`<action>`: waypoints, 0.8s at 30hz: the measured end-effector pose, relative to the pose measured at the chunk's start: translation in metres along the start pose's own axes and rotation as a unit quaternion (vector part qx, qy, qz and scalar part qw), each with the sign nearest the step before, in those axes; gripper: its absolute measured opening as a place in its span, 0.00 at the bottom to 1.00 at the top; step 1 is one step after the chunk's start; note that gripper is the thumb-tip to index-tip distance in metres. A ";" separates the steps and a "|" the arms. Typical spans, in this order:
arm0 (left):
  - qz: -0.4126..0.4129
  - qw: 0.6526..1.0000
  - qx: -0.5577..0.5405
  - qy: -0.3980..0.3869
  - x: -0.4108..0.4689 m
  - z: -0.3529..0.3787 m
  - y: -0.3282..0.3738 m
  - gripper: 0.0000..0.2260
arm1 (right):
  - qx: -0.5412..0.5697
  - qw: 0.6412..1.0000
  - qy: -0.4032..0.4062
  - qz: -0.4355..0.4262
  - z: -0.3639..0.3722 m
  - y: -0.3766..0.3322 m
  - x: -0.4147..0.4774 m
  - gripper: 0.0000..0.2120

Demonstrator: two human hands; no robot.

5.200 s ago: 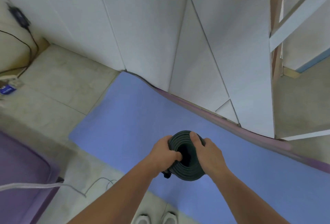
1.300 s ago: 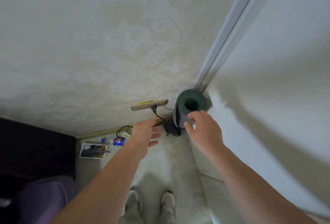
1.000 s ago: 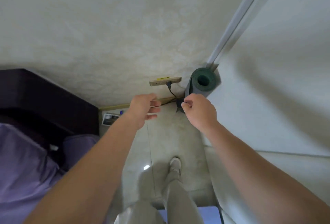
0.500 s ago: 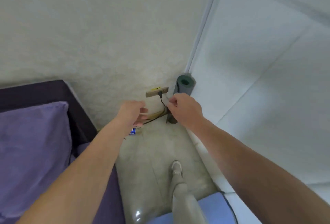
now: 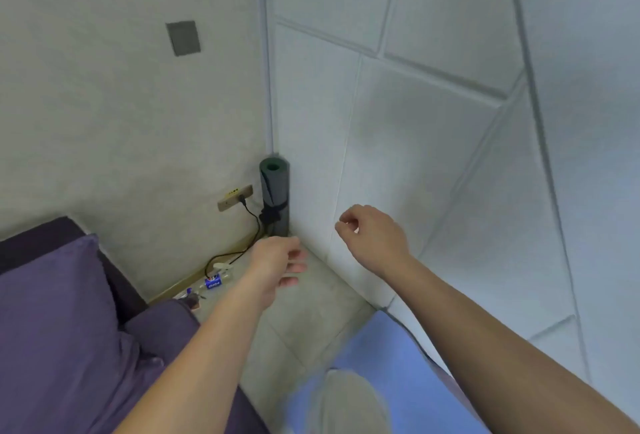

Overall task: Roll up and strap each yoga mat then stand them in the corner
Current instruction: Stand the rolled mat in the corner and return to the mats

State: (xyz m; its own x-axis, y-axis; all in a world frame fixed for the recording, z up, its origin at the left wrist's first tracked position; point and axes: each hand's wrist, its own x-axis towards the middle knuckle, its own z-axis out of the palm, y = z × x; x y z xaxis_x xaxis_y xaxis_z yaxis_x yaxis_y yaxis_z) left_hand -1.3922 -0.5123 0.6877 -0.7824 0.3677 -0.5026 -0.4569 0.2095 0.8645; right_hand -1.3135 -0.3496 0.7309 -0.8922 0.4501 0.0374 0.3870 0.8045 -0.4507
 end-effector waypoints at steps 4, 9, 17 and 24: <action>-0.016 0.999 0.040 -0.032 -0.038 0.041 -0.031 0.07 | 0.031 0.997 0.016 0.067 -0.012 0.052 -0.064 0.13; -0.009 0.989 0.122 -0.087 -0.087 0.120 -0.063 0.07 | 0.085 0.984 0.051 0.150 -0.024 0.124 -0.157 0.12; 0.016 0.942 0.238 -0.235 -0.212 0.278 -0.149 0.06 | 0.144 0.918 0.137 0.344 -0.053 0.263 -0.403 0.13; -0.018 0.880 0.304 -0.364 -0.384 0.418 -0.277 0.07 | 0.160 0.822 0.193 0.512 -0.080 0.339 -0.659 0.10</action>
State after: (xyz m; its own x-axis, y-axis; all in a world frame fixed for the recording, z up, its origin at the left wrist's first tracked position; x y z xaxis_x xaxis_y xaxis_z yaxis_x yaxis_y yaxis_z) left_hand -0.7884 -0.3326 0.6424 -0.1932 0.7874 -0.5854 0.0086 0.5980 0.8015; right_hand -0.5760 -0.3424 0.6246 0.0265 0.9665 -0.2554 0.7530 -0.1873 -0.6308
